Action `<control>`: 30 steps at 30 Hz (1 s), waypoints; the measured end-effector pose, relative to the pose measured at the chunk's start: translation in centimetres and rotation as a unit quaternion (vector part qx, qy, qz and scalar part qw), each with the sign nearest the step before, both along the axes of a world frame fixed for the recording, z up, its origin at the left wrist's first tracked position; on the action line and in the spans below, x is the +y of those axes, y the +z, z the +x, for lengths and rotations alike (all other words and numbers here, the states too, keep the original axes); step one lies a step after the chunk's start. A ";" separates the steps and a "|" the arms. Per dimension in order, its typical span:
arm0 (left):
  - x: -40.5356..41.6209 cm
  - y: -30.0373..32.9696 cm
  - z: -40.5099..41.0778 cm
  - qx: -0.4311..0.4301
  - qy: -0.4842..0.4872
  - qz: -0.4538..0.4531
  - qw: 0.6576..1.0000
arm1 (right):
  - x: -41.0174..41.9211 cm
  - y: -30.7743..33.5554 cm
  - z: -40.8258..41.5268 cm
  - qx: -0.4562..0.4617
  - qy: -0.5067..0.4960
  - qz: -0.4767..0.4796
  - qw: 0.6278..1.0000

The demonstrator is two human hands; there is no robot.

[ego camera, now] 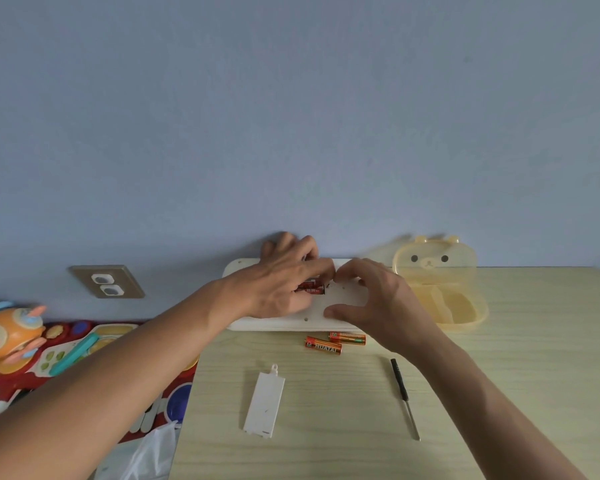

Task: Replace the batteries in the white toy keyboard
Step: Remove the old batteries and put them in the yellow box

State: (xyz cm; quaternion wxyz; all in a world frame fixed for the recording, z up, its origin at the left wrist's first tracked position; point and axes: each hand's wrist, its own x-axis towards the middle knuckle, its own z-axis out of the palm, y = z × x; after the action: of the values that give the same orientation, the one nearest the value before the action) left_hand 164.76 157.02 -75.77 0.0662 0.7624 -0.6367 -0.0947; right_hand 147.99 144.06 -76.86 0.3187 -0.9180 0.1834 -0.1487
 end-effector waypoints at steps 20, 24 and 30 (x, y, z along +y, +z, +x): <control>0.3 -0.2 -2.0 0.369 0.182 -0.327 0.851 | 1.6 0.6 1.5 -0.072 -0.078 0.125 0.986; 1.0 -0.6 -2.3 0.294 0.166 -0.280 0.899 | 1.2 0.1 1.1 -0.082 -0.082 0.130 0.985; 3.2 -2.1 -0.6 0.034 0.115 -0.187 0.975 | 0.2 -0.5 1.0 -0.064 -0.082 0.133 0.986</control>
State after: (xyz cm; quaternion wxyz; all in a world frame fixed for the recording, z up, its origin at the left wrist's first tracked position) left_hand 164.20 160.23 -77.84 0.2399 0.8012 -0.5482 0.0084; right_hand 148.94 144.28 -77.40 0.4360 -0.8377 0.2558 -0.2066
